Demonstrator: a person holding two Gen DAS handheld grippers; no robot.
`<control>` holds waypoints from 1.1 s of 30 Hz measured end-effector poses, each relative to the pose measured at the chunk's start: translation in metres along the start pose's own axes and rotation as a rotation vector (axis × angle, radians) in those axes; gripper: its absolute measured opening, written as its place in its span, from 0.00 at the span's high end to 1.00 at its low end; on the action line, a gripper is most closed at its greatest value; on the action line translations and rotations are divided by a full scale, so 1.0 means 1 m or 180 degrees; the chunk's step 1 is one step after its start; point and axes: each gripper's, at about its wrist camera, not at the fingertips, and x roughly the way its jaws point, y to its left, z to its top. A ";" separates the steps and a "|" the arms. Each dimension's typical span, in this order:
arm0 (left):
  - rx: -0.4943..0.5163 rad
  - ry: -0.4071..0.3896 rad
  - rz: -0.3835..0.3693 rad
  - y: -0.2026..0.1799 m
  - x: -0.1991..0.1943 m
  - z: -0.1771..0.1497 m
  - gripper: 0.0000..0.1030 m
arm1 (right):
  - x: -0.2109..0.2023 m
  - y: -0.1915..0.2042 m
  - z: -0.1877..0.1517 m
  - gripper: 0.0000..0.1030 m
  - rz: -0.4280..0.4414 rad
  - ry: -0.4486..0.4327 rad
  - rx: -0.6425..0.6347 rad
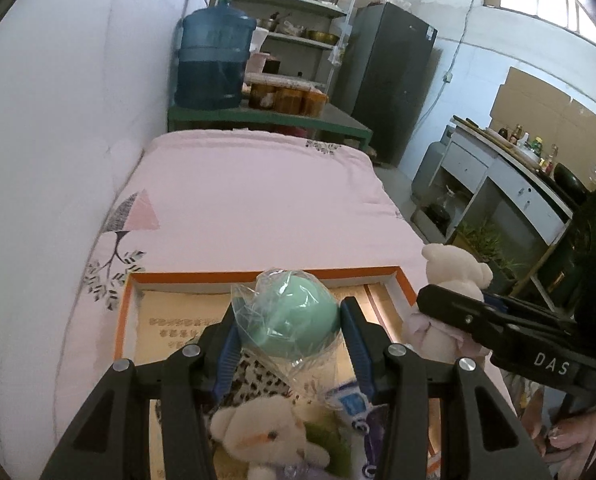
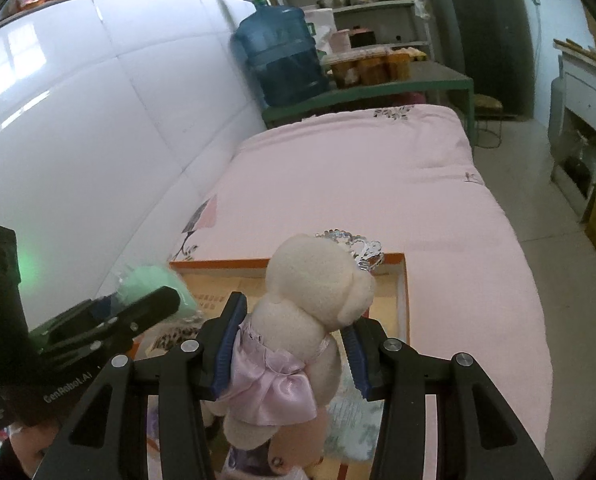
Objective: Organize soft objects
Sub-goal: 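Carry the plush bear and green ball with both grippers over the tray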
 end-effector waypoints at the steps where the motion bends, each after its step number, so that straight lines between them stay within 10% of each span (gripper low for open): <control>1: -0.0011 0.0016 -0.0002 0.000 0.004 0.002 0.53 | 0.003 -0.002 0.002 0.53 0.0008 0.0016 0.0014; 33: -0.0303 0.0749 -0.0050 0.022 0.100 -0.006 0.53 | 0.096 -0.039 0.003 0.53 -0.0245 0.0626 0.0152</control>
